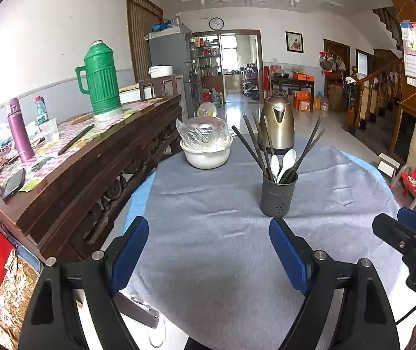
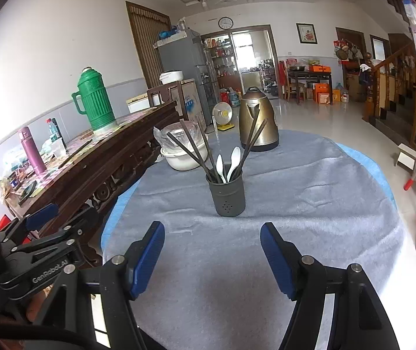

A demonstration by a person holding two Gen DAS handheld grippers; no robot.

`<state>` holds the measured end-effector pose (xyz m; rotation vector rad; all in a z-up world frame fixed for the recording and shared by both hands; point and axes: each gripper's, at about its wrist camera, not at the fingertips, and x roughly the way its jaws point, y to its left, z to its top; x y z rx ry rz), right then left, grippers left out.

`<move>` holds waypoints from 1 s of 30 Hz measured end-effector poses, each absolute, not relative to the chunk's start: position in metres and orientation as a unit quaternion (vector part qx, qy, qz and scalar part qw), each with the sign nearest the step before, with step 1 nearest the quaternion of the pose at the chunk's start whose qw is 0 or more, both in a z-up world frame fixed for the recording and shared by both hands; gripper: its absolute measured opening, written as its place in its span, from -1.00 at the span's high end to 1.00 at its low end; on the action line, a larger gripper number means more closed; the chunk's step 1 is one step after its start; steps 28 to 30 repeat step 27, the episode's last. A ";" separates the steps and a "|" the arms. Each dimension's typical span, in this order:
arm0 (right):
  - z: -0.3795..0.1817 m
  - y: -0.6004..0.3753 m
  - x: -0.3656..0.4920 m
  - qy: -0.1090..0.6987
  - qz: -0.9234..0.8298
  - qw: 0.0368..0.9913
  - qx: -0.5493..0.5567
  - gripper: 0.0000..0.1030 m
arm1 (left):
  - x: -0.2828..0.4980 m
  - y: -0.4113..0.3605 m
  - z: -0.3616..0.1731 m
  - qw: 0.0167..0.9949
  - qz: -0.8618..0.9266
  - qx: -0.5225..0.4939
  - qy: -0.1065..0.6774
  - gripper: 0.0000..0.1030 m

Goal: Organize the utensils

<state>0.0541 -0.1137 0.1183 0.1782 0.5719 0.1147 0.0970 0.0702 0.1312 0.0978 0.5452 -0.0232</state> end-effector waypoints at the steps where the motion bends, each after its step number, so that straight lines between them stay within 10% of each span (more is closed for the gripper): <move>1: 0.118 -0.113 0.053 0.282 0.057 0.954 0.087 -0.39 | 0.095 0.070 0.132 0.962 -0.011 0.046 0.269 -0.66; 30: 0.087 -0.142 0.116 0.307 0.039 0.946 0.101 -0.39 | 0.155 0.062 0.114 0.956 -0.009 0.048 0.290 -0.66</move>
